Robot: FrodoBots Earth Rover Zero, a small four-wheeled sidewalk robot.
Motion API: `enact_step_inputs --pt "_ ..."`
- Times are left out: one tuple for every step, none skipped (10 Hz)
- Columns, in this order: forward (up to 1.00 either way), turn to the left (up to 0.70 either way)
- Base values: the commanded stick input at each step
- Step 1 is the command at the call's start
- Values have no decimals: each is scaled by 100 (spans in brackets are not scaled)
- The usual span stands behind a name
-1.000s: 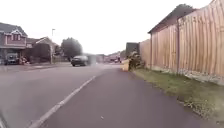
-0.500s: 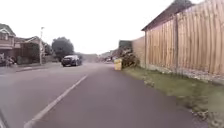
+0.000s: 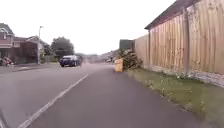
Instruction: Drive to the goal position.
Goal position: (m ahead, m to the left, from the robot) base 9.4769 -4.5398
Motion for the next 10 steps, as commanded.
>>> enact_step_inputs --pt "100 1" --pt "100 0" --pt "100 0" --pt "100 0" --pt "100 0" --pt "100 0" --pt "100 0" --pt "100 0" --pt "100 0" --pt "100 0"
